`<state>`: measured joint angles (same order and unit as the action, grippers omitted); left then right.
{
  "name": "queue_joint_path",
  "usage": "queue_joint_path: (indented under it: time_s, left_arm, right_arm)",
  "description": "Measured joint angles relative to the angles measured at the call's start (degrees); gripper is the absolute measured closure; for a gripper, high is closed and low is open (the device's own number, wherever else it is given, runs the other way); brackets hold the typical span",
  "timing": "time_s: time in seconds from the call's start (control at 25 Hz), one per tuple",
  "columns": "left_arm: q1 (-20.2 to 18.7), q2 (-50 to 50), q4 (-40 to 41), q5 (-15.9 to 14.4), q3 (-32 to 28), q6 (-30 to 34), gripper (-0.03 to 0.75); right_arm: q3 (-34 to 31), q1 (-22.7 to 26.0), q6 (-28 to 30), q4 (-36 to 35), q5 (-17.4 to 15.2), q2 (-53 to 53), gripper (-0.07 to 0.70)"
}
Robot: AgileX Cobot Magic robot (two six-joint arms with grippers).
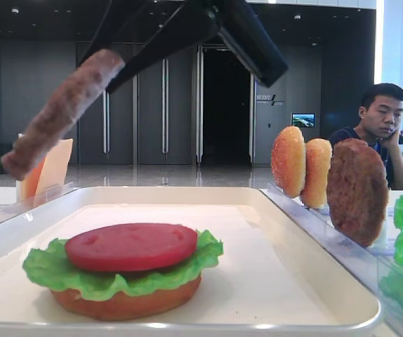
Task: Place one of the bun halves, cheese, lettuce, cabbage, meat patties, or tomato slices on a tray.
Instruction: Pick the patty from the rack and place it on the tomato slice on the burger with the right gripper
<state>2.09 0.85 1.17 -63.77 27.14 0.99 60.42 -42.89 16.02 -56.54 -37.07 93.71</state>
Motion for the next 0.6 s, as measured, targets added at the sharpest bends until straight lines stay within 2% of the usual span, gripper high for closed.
queue_joint_path:
  time_s: [0.16, 0.36, 0.6]
  left_arm:
    - [0.0, 0.0, 0.0, 0.0, 0.0, 0.0, 0.715]
    - [0.0, 0.0, 0.0, 0.0, 0.0, 0.0, 0.715]
    - [0.0, 0.0, 0.0, 0.0, 0.0, 0.0, 0.715]
  right_arm:
    - [-0.4, 0.7, 2.1, -0.7, -0.7, 1.3, 0.493]
    - [-3.6, 4.1, 8.8, -7.0, -0.4, 1.3, 0.493]
    - [-5.9, 7.1, 15.1, -12.6, -3.1, 1.3, 0.493]
